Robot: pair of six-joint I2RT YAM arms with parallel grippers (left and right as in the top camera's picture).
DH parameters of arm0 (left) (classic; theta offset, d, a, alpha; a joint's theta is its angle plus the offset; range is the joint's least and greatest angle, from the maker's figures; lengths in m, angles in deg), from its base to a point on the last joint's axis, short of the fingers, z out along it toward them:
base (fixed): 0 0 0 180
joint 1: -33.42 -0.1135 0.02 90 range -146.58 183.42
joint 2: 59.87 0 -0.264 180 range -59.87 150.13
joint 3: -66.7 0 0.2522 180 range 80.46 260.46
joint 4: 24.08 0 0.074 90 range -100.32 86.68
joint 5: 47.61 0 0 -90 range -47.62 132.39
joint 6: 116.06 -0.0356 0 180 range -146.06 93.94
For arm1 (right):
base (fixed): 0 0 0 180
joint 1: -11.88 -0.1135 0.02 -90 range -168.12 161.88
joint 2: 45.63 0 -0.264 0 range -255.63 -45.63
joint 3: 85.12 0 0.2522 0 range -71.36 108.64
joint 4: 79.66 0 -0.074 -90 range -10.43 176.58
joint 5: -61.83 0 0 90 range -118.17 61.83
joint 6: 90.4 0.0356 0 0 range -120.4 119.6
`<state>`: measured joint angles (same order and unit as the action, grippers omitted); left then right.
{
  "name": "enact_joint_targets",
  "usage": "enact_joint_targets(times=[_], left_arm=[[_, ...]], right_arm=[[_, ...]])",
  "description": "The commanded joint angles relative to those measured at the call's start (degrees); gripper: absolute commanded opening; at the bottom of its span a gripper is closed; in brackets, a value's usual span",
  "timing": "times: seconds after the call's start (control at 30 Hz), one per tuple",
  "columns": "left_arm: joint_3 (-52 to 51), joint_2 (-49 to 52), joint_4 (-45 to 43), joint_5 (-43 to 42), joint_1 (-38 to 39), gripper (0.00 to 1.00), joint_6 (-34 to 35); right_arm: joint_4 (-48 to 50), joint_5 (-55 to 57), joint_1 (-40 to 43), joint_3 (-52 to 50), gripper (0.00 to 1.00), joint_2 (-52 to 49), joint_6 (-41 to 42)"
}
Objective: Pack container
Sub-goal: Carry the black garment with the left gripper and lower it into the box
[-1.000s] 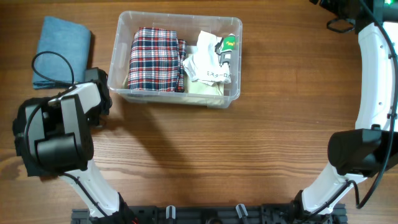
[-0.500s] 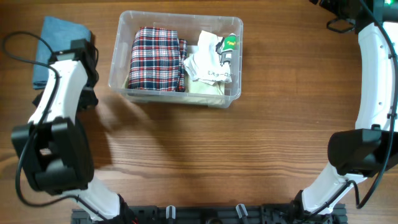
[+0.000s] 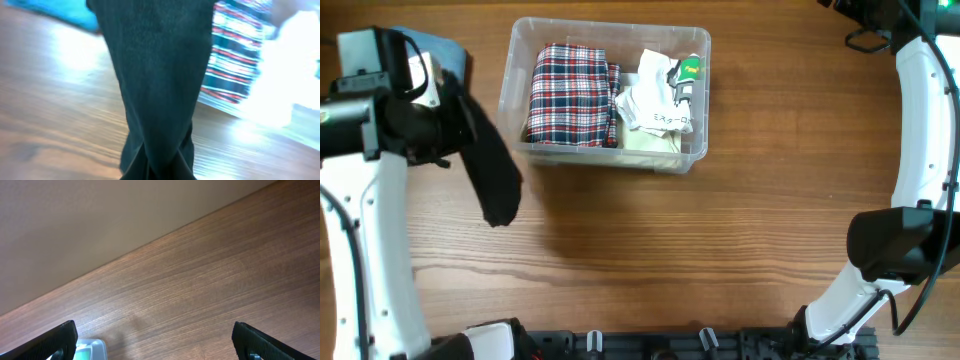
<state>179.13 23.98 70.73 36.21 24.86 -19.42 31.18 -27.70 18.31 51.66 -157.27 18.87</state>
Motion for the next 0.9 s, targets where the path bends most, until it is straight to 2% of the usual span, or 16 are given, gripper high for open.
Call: enact_joint_targets(times=[0.0,0.07,0.23,0.43,0.53,0.6,0.77,0.87], left_arm=[[5.75,-2.67,0.42,-15.63,0.20,0.04,-5.01],[8.33,-2.75,-1.14,-23.21,0.20,0.04,-6.45],[8.52,-1.01,-15.56,-39.63,2.27,0.04,-6.40],[8.52,7.80,-29.16,-42.71,15.08,0.04,-6.23],[8.52,13.35,-30.80,-42.53,18.75,0.04,-6.23],[8.52,16.35,-30.38,-39.67,18.82,0.04,-6.19],[8.55,16.70,-27.47,-17.42,18.86,0.04,0.55],[8.55,16.70,-25.27,-2.25,21.79,0.04,4.57]], right_arm=[[0.11,0.76,-0.09,-0.04,1.00,-0.55,0.39],[0.11,0.76,-0.09,-0.04,1.00,-0.55,0.37],[0.11,0.76,-0.09,-0.04,1.00,-0.55,0.39],[0.11,0.76,-0.09,-0.04,1.00,-0.55,0.39],[0.09,0.76,-0.09,-0.04,1.00,-0.55,0.37],[0.11,0.76,-0.09,-0.04,1.00,-0.55,0.42],[0.11,0.76,-0.09,-0.04,1.00,-0.55,0.39],[0.11,0.76,-0.09,-0.04,1.00,-0.55,0.39]])
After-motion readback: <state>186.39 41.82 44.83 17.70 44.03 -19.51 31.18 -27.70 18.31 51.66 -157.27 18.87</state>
